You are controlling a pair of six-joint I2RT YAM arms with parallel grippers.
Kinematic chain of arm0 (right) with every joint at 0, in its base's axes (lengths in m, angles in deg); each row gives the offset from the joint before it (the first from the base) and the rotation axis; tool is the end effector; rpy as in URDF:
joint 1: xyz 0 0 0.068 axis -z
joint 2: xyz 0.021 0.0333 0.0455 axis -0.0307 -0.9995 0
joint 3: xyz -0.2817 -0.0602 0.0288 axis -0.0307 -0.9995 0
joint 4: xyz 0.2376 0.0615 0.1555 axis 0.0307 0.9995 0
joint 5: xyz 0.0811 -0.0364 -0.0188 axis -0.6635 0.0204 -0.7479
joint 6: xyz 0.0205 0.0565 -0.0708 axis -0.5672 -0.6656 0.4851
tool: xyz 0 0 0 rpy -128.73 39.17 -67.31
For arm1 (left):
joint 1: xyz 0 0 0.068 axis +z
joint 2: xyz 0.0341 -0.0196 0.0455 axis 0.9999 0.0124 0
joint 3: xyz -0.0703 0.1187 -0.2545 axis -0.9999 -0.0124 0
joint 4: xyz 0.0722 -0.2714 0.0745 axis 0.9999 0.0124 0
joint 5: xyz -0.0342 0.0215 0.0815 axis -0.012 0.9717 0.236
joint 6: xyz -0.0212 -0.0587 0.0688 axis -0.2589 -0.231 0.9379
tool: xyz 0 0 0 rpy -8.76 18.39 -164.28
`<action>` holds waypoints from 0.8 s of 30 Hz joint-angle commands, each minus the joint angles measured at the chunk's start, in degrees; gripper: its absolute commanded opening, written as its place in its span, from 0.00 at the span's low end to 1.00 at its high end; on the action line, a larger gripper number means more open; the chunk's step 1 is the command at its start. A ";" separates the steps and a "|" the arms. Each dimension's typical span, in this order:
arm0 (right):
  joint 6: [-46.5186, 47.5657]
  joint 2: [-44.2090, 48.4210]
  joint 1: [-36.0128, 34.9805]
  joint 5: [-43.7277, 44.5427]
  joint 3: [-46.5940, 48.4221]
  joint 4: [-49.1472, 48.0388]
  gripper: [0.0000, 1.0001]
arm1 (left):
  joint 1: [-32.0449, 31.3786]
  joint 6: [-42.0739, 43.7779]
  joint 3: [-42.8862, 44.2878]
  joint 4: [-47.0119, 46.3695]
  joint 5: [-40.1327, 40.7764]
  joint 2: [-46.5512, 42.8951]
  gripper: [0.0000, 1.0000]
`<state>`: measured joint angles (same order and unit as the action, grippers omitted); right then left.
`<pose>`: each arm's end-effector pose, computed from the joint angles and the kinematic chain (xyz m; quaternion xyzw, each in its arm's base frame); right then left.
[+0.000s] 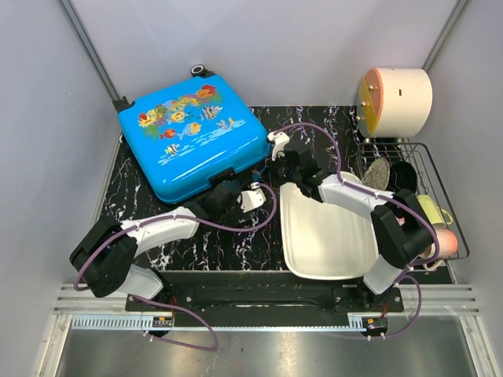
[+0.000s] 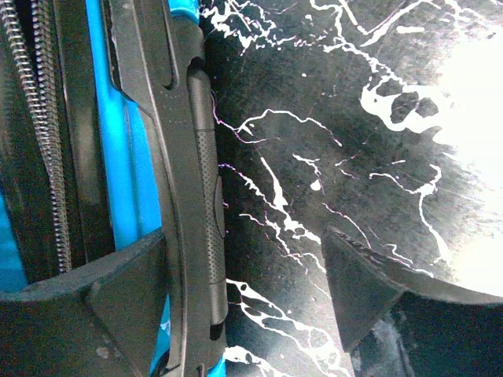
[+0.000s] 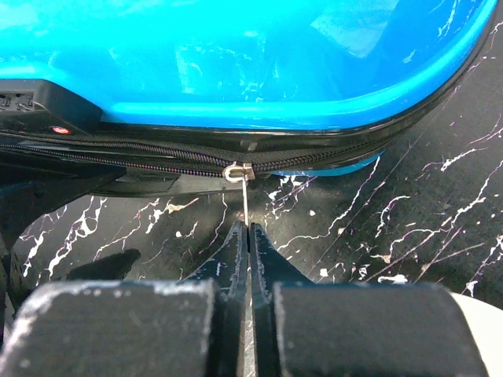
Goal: Open, take out, and arrange the luggage
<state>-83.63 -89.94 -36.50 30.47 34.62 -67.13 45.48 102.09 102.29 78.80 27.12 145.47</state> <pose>0.3556 0.2688 0.2107 -0.2475 0.8253 0.2724 0.4282 0.2520 -0.2179 0.1476 0.5239 0.7584 0.0517 0.3843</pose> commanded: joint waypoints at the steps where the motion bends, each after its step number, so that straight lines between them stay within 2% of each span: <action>1: -0.39 3.20 1.52 2.73 -1.02 0.69 0.00 | 2.50 -3.28 0.99 11.56 11.27 3.73 0.67; 3: -0.12 3.46 1.52 3.00 -1.11 0.78 0.00 | 2.50 -3.54 0.21 11.93 9.16 4.96 0.59; 4: 0.23 3.63 1.52 3.17 -1.11 0.78 0.00 | 2.59 -3.28 -0.41 12.45 8.45 5.14 0.49; 7: 1.72 4.51 2.13 4.14 -1.46 1.04 0.00 | 2.59 -2.84 -2.95 14.29 6.52 3.92 0.38; 8: 2.16 4.86 2.48 4.40 -1.55 1.13 0.00 | 2.68 -2.66 -4.18 14.74 6.08 3.21 0.31; 14: 5.75 6.71 7.23 4.41 -2.69 1.66 0.00 | 3.47 1.46 -8.22 18.95 5.28 -4.26 0.09; 15: 6.72 6.80 7.84 4.23 -2.96 1.74 0.00 | 3.56 2.43 -8.67 19.31 5.63 -4.96 0.00; 20: 12.78 6.36 12.32 1.69 -3.40 1.05 0.00 | 5.84 4.72 -10.78 21.94 5.11 -8.74 0.00; 24: 17.01 4.26 14.17 -2.18 -3.05 -4.21 0.00 | 6.99 7.26 -12.01 22.39 4.49 -10.68 0.00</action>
<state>-73.99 -86.01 -26.97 27.20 31.63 -66.50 49.30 107.33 95.21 83.50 27.93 135.15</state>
